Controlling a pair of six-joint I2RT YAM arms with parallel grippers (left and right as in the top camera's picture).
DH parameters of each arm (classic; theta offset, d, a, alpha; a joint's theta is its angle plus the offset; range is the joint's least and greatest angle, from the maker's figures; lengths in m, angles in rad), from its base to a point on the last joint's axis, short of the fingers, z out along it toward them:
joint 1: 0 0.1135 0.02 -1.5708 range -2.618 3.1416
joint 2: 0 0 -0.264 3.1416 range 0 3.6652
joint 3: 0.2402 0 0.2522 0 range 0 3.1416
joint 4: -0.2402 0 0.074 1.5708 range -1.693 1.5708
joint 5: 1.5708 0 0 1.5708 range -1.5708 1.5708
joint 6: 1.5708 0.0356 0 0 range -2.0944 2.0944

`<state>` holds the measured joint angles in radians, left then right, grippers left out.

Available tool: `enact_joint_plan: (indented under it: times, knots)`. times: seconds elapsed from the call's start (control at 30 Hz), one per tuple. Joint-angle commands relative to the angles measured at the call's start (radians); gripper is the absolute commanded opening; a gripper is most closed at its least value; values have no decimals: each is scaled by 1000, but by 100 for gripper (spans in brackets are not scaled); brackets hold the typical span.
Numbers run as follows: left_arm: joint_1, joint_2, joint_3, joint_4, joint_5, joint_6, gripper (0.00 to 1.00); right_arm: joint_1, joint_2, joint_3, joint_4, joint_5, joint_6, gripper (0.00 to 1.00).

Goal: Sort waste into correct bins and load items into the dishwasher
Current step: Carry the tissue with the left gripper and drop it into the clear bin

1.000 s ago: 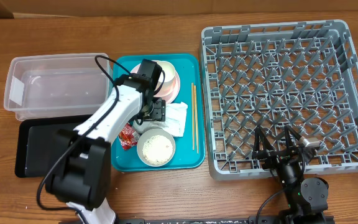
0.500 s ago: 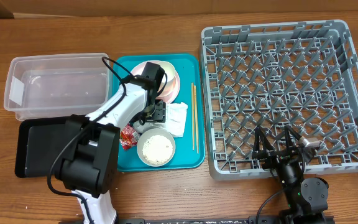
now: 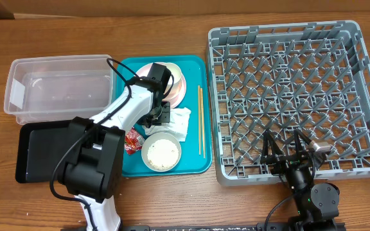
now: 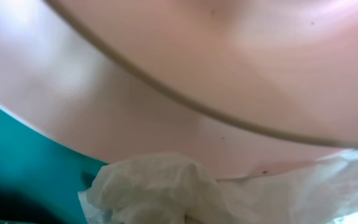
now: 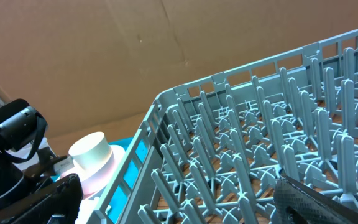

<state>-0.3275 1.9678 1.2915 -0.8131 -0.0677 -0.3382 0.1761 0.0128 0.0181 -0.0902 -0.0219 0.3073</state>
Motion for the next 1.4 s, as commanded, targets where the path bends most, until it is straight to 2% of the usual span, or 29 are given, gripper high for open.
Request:
enact_joint_plan:
  times: [0.0, 0.37, 0.47, 0.6, 0.7, 1.03, 1.37]
  knots:
    - [8, -68, 22, -19, -36, 2, 4, -7, -10, -10, 6, 2, -1, 100]
    - [63, -343, 169, -129, -60, 2, 4, -7, -10, -10, 6, 2, -1, 100]
    - [111, -393, 185, -130, -133, 2, 4, -7, -10, -10, 6, 2, -1, 100]
    - [196, -420, 185, -102, -311, 2, 4, -7, -10, -10, 6, 2, -1, 100]
    - [269, -408, 183, -81, -397, 2, 4, -7, -10, -10, 6, 2, -1, 100]
    - [467, -250, 183, 69, -404, 32, 4, -7, -10, -10, 6, 2, -1, 100]
    - [517, -60, 183, 199, -358, 112, 4, -7, -10, -10, 6, 2, -1, 100]
